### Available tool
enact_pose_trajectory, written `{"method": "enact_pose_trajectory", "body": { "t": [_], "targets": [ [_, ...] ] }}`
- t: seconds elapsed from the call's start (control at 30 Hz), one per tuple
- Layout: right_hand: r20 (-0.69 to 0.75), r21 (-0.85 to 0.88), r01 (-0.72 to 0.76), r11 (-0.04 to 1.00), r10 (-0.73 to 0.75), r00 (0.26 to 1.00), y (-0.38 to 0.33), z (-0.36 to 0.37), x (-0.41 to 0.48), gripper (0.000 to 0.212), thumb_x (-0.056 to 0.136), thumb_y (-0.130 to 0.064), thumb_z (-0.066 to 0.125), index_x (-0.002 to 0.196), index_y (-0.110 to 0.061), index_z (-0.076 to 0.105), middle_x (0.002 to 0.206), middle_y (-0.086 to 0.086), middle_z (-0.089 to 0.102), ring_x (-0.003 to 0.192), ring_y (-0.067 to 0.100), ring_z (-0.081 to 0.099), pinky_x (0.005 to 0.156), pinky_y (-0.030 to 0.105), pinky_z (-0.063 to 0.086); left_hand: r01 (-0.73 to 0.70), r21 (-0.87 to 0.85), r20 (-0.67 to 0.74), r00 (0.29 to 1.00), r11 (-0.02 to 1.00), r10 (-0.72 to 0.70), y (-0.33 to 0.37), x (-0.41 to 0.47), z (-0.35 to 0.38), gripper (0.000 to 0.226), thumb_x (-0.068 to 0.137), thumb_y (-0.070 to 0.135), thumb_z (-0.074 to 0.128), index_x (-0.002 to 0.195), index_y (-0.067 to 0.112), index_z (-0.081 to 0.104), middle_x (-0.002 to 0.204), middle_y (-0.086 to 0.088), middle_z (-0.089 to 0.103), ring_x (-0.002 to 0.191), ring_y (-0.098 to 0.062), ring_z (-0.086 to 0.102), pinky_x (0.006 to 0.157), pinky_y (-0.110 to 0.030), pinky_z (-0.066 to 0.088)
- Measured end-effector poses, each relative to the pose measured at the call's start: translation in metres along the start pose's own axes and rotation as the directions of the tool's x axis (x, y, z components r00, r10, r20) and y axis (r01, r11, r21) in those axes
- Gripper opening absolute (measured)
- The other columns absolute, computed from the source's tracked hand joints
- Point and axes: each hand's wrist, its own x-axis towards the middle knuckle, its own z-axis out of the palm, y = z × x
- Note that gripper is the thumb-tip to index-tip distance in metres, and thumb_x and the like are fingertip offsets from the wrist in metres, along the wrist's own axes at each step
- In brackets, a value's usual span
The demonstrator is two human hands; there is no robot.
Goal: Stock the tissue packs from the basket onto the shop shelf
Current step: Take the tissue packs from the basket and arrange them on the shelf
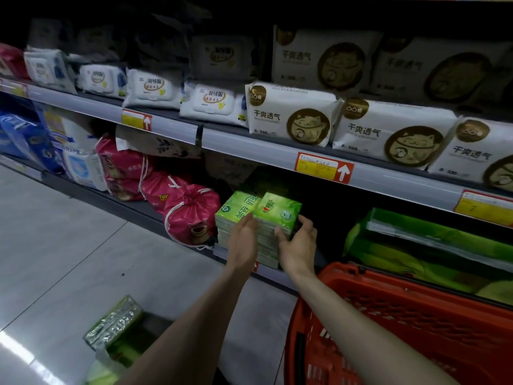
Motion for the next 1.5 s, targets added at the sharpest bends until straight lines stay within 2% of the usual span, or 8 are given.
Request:
{"method": "enact_pose_trajectory", "body": {
  "t": [0.53,0.73,0.93,1.1,1.17,1.3,1.37,1.5],
  "targets": [
    [0.040,-0.010,-0.058,0.998,0.059,0.997,-0.011,-0.010,-0.008,0.065,0.106,-0.026,0.062,0.161,-0.014,0.030,0.158,0.015,0.036,0.139,0.033,0.051,0.105,0.033,0.044,-0.034,0.071,0.006,0.999,0.997,0.033,0.022,-0.023,-0.002,0.061,0.100,0.026,0.045,0.160,0.019,0.034,0.162,-0.007,0.040,0.147,-0.029,0.039,0.120,-0.052,0.033],
    [-0.095,0.101,-0.037,0.994,0.047,0.994,-0.025,-0.008,-0.033,0.044,0.102,-0.018,0.062,0.143,-0.017,0.045,0.139,0.008,0.050,0.113,0.024,0.059,0.087,0.032,0.044,0.016,0.203,-0.080,0.997,0.979,0.000,0.011,-0.033,-0.043,0.069,0.087,0.028,0.051,0.155,0.019,0.040,0.148,-0.013,0.052,0.135,-0.036,0.048,0.115,-0.053,0.039],
    [0.132,-0.008,0.035,0.999,-0.033,0.991,-0.032,0.036,-0.072,0.016,0.097,-0.025,0.062,0.112,-0.026,0.064,0.110,-0.001,0.071,0.105,0.023,0.067,0.090,0.036,0.054,-0.033,0.444,-0.126,0.987,0.895,0.100,-0.003,-0.048,-0.110,0.026,0.090,0.022,0.057,0.111,0.016,0.072,0.104,-0.004,0.073,0.102,-0.033,0.064,0.089,-0.036,0.046],
    [0.465,-0.110,0.077,0.991,-0.017,0.885,-0.027,0.094,-0.109,0.018,0.096,-0.030,0.064,0.114,-0.026,0.067,0.118,-0.002,0.070,0.105,0.019,0.063,0.082,0.030,0.046,0.134,0.460,-0.366,0.929,0.877,0.050,-0.031,-0.051,-0.182,0.043,0.095,0.021,0.055,0.137,0.010,0.061,0.138,-0.015,0.064,0.121,-0.033,0.061,0.103,-0.042,0.051],
    [0.571,-0.098,0.071,0.993,-0.002,0.821,-0.026,0.118,-0.124,0.026,0.097,-0.031,0.065,0.122,-0.024,0.066,0.123,-0.002,0.068,0.106,0.015,0.062,0.086,0.030,0.046,0.218,0.441,-0.455,0.890,0.871,0.007,-0.043,-0.052,-0.208,0.047,0.095,0.026,0.053,0.140,0.014,0.059,0.139,-0.012,0.064,0.115,-0.031,0.062,0.093,-0.039,0.057],
    [0.729,-0.141,0.027,0.990,0.086,0.679,-0.023,0.168,-0.147,0.047,0.102,-0.037,0.061,0.147,-0.024,0.054,0.149,0.004,0.057,0.130,0.024,0.057,0.094,0.030,0.041,0.458,0.401,-0.580,0.797,0.793,-0.167,-0.065,-0.057,-0.249,0.044,0.086,0.041,0.039,0.108,0.013,0.065,0.113,-0.011,0.068,0.111,-0.038,0.060,0.100,-0.046,0.047],
    [0.764,-0.180,0.013,0.984,0.132,0.632,-0.020,0.191,-0.155,0.056,0.104,-0.040,0.057,0.156,-0.026,0.043,0.162,0.006,0.046,0.143,0.028,0.049,0.101,0.033,0.041,0.570,0.357,-0.597,0.749,0.740,-0.288,-0.086,-0.052,-0.266,0.046,0.087,0.040,0.037,0.114,0.010,0.061,0.119,-0.016,0.063,0.118,-0.041,0.055,0.101,-0.048,0.040],
    [0.788,-0.253,0.035,0.967,0.185,0.587,-0.011,0.221,-0.165,0.067,0.108,-0.044,0.046,0.167,-0.028,0.020,0.171,0.007,0.033,0.153,0.035,0.037,0.119,0.042,0.035,0.569,0.350,-0.512,0.782,0.745,-0.357,-0.106,-0.056,-0.274,0.044,0.099,0.033,0.036,0.123,0.006,0.061,0.129,-0.020,0.061,0.113,-0.039,0.058,0.094,-0.043,0.045]
  ]
}}
